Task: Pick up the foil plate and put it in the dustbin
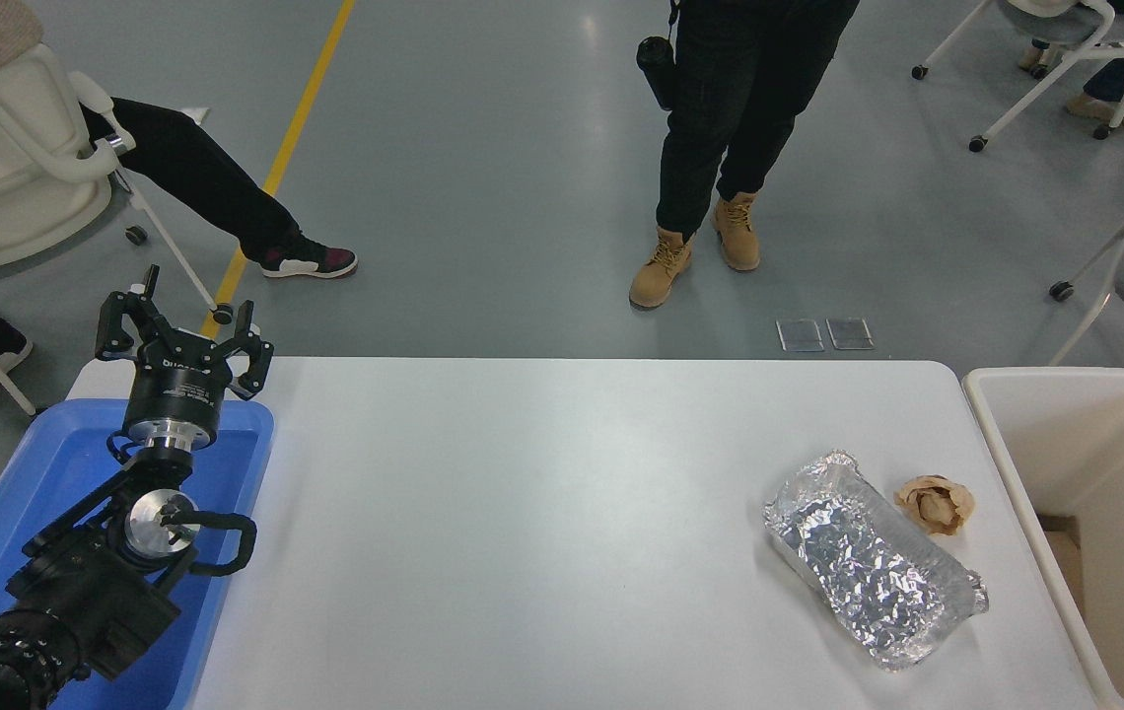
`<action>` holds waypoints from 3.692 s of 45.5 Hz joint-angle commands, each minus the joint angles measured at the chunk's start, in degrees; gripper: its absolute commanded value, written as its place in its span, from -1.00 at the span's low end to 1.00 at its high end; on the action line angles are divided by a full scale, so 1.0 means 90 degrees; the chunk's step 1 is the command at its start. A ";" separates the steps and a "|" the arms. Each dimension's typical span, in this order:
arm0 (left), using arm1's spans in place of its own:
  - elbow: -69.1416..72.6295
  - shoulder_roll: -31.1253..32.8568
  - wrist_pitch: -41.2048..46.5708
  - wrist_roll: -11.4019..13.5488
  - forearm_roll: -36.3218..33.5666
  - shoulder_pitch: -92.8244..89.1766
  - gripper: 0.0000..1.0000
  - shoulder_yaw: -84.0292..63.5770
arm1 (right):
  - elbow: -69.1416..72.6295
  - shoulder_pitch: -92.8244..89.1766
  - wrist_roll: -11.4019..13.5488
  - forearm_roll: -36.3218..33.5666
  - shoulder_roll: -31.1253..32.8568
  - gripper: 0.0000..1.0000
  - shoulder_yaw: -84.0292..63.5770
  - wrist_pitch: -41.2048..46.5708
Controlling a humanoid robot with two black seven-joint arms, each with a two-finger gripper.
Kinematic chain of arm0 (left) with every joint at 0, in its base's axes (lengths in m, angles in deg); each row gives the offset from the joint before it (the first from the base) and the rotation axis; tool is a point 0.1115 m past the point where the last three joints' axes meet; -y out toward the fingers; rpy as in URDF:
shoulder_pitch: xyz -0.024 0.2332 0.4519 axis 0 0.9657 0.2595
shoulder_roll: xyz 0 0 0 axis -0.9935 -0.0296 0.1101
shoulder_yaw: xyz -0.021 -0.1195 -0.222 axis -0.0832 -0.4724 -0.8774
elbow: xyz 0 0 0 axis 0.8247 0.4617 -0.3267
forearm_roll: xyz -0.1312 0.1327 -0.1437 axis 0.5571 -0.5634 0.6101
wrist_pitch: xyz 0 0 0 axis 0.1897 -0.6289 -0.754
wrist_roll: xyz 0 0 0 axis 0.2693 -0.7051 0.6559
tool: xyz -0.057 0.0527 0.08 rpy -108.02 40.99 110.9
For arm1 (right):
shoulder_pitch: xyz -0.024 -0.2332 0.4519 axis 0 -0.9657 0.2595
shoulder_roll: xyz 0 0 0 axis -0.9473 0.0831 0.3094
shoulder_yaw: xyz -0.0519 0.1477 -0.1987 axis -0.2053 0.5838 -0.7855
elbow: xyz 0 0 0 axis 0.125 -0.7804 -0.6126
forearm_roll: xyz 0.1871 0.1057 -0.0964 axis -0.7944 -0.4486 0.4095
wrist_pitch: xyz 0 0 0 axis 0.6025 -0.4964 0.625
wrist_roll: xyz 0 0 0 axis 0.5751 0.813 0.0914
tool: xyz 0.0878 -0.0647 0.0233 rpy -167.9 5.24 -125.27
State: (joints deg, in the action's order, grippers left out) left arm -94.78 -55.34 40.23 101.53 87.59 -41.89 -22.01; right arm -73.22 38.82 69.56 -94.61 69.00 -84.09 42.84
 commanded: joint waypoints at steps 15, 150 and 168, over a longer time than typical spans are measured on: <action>0.0007 0.0007 0.0000 0.0000 0.0000 -0.0008 0.98 0.0000 | -0.0010 -0.0001 0.0000 0.0005 -0.0015 -1.00 -0.0002 -0.0008; 0.0007 -0.0003 0.0000 0.0000 0.0000 -0.0008 0.98 0.0000 | 1.0448 1.0505 0.0039 0.0952 0.2075 1.00 -0.5919 0.1836; -0.0003 -0.0003 0.0000 0.0000 0.0000 0.0002 0.98 0.0000 | 1.0947 1.2449 0.0039 0.0904 0.2016 1.00 -0.6144 0.4540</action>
State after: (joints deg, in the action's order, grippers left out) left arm -94.76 -55.35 40.23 101.54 87.57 -41.96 -22.01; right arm 22.29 140.13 69.94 -86.11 87.33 -138.47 69.55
